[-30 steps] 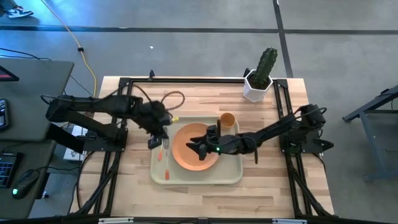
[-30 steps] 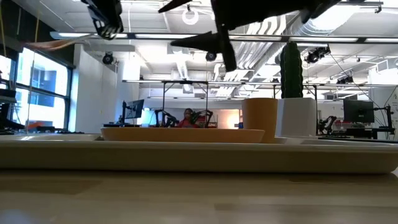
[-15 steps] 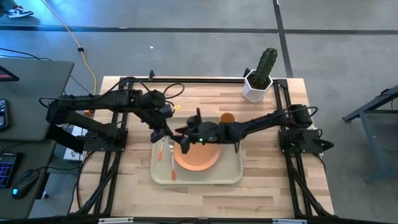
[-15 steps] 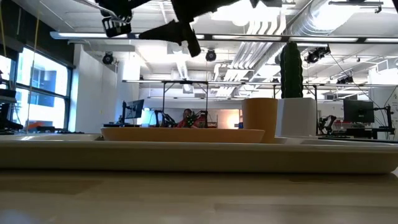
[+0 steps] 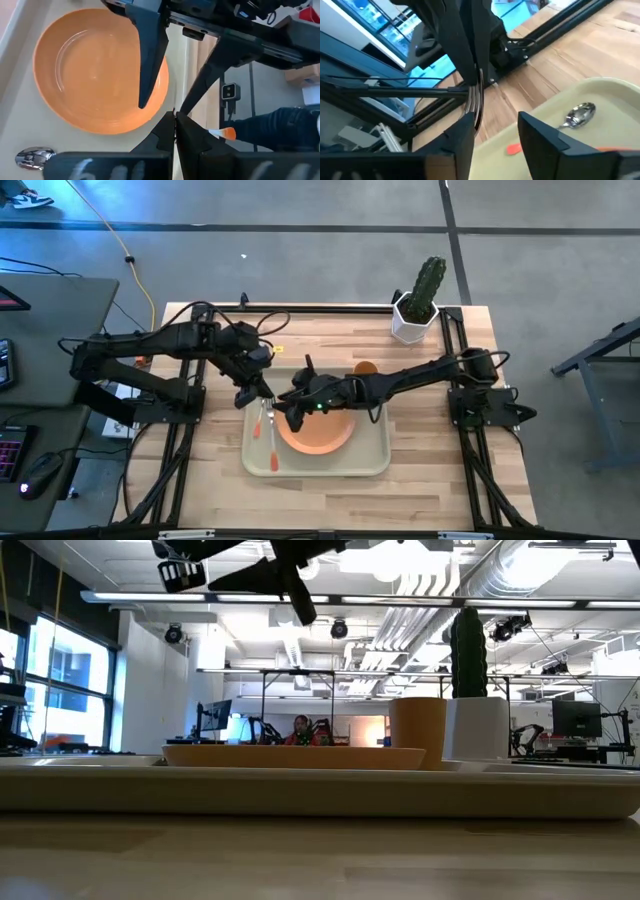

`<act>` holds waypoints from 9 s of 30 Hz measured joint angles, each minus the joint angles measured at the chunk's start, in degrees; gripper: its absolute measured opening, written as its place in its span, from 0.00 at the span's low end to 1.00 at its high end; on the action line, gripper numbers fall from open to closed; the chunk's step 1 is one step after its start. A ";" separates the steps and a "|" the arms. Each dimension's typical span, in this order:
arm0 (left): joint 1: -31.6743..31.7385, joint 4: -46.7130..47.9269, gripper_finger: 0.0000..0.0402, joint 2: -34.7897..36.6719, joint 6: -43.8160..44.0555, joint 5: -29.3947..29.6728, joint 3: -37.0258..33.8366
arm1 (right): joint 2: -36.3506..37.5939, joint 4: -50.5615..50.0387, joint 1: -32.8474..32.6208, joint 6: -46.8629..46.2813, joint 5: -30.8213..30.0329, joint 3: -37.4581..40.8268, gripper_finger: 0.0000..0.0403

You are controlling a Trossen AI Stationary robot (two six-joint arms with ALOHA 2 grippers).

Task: Pick and place plate/cup/fork/spoon on tray
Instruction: Put the orange fork between the orange spoon and the orange plate on the gray tray, then adjust the orange spoon on the gray tray, then return to Home Position

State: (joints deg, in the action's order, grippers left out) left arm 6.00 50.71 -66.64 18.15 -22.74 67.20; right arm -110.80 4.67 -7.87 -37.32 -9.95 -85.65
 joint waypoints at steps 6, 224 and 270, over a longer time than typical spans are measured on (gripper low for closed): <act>0.00 -0.08 0.00 -0.28 -2.22 -2.20 0.02 | -0.11 4.12 1.61 0.08 5.48 0.07 0.28; 8.15 -25.79 0.34 -13.75 -14.98 33.03 -30.90 | 33.29 11.29 4.98 -1.66 -13.99 39.54 0.29; 6.44 -68.55 0.00 18.66 -12.48 20.71 -31.29 | 73.64 -2.79 4.86 45.94 10.73 48.52 0.00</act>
State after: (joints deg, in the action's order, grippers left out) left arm 12.44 -17.84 -47.98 5.68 -2.03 35.91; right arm -37.17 1.88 -3.00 8.62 0.79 -37.13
